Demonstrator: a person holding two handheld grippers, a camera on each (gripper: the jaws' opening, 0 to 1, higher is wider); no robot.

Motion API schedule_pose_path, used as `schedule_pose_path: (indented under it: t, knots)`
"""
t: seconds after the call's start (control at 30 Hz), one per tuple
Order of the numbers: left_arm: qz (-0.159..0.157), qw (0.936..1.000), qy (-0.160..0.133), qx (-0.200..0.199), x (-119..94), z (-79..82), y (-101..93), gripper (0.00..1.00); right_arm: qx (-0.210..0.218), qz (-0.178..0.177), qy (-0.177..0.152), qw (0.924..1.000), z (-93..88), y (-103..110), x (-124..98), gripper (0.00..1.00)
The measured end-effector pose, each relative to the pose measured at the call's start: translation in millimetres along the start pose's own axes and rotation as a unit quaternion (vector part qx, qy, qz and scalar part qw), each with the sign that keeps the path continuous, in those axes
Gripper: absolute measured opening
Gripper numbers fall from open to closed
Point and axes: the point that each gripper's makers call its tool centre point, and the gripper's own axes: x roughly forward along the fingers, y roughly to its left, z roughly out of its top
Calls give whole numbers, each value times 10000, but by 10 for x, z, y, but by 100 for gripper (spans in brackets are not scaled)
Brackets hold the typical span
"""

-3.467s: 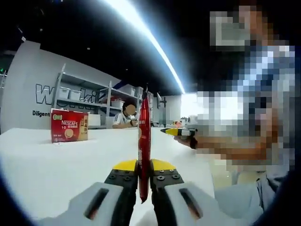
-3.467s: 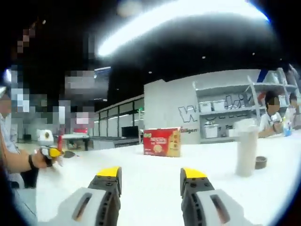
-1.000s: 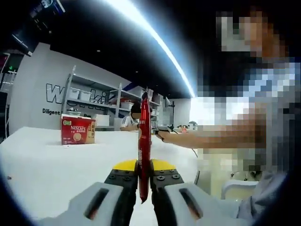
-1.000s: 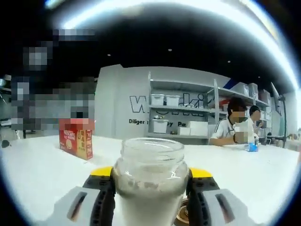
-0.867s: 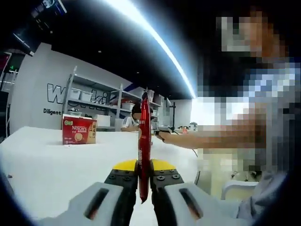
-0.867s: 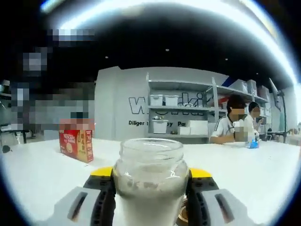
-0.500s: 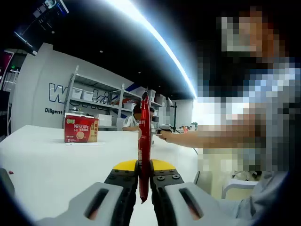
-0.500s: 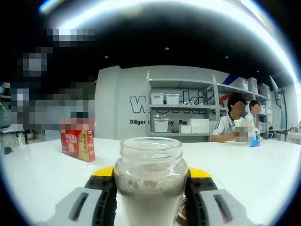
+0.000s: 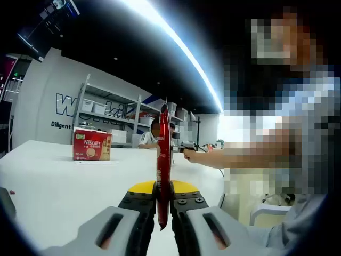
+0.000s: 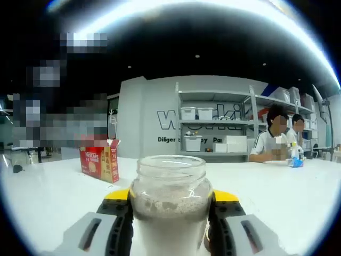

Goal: Tear open the coffee pouch, take out the coffee, and pour the coffee from the pouch into the cup

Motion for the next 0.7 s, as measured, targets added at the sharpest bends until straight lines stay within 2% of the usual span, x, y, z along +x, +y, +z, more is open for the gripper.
schedule_pose_path:
  t: [0.17,0.37,0.5,0.7]
  knots:
    - [10,10000,29,17,-1,4,28,12,17,327,-127,9994,9,91,-42,55]
    - [-4,10000,35,20,33,4,36,12,-12,585,-91,9982,15,225,-87,54]
    - [-41,10000,43,33,54,-3,11,12,2,709,-99,9974,7,210,-76,54]
    - [-32,10000,64,24,38,-20,28,12,4,1046,-93,9945,13,372,-133,54]
